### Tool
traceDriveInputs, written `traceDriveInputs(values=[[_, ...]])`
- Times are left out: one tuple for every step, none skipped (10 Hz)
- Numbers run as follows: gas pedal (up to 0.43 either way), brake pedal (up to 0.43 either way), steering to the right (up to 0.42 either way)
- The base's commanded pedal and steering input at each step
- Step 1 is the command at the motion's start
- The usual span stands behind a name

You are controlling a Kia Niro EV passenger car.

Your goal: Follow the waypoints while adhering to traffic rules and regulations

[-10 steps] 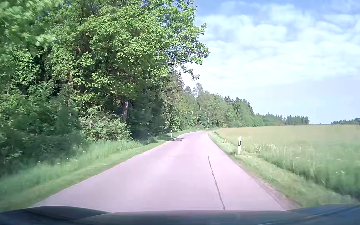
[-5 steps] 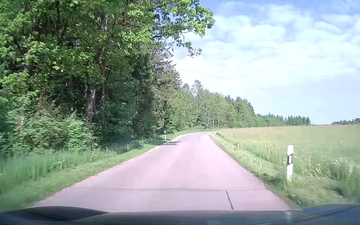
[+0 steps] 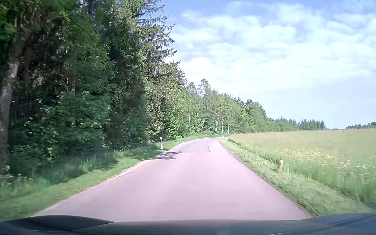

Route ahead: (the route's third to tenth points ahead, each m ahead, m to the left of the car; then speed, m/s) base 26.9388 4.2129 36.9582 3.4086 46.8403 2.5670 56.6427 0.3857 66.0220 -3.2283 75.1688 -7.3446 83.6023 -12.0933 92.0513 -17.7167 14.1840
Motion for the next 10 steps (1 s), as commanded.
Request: traceDriveInputs(values=[[0.059,0.000,0.005],[0.067,0.000,0.005],[0.067,0.000,0.005],[0.039,0.000,0.005],[0.028,0.000,0.005],[0.028,0.000,0.006],[0.028,0.000,0.005],[0.008,0.000,0.005],[0.000,0.000,0.004],[0.020,0.000,0.005]])
